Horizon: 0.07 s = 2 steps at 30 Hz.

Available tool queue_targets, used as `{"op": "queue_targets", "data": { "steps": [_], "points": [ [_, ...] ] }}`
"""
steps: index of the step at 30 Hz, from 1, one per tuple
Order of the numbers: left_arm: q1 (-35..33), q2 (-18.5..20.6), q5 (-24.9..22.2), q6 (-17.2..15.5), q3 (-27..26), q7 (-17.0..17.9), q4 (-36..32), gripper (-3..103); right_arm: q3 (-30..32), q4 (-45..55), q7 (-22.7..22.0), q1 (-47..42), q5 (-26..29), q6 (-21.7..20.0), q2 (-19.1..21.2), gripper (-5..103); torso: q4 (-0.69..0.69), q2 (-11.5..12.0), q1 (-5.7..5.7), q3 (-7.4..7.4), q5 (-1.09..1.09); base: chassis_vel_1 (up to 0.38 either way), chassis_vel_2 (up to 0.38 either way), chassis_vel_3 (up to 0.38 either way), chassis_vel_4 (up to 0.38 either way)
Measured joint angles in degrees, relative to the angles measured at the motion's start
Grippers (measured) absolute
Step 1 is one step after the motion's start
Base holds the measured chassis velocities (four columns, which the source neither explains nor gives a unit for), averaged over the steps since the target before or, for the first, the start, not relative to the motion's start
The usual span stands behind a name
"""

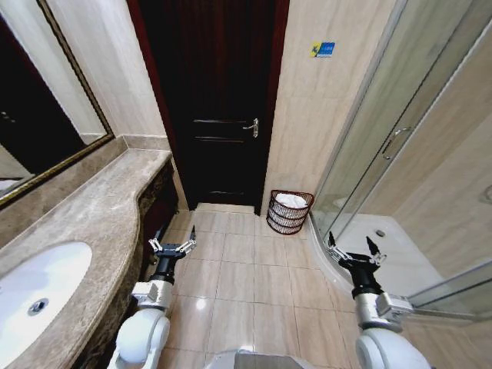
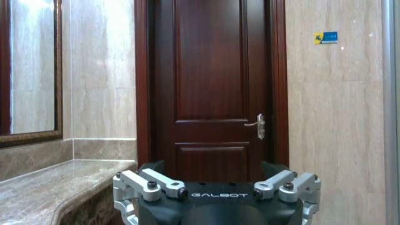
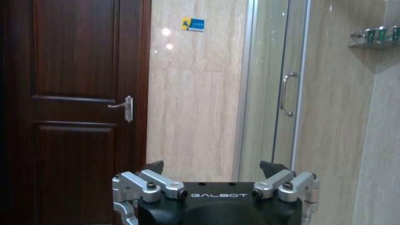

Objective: Discard the used towel into the hamper.

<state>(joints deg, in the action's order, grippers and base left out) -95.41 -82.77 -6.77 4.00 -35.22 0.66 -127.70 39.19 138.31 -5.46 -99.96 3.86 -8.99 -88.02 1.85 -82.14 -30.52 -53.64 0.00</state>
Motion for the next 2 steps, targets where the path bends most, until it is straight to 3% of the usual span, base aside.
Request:
{"op": "queue_targets", "data": {
  "steps": [2],
  "points": [
    [0.00, 0.00, 0.00, 0.00, 0.00, 0.00, 0.00, 100, 0.00, 0.00, 0.00, 0.00, 0.00, 0.00, 0.00, 100, 0.00, 0.00, 0.00, 0.00, 0.00, 0.000, 0.000, 0.000, 0.000]
  ]
}}
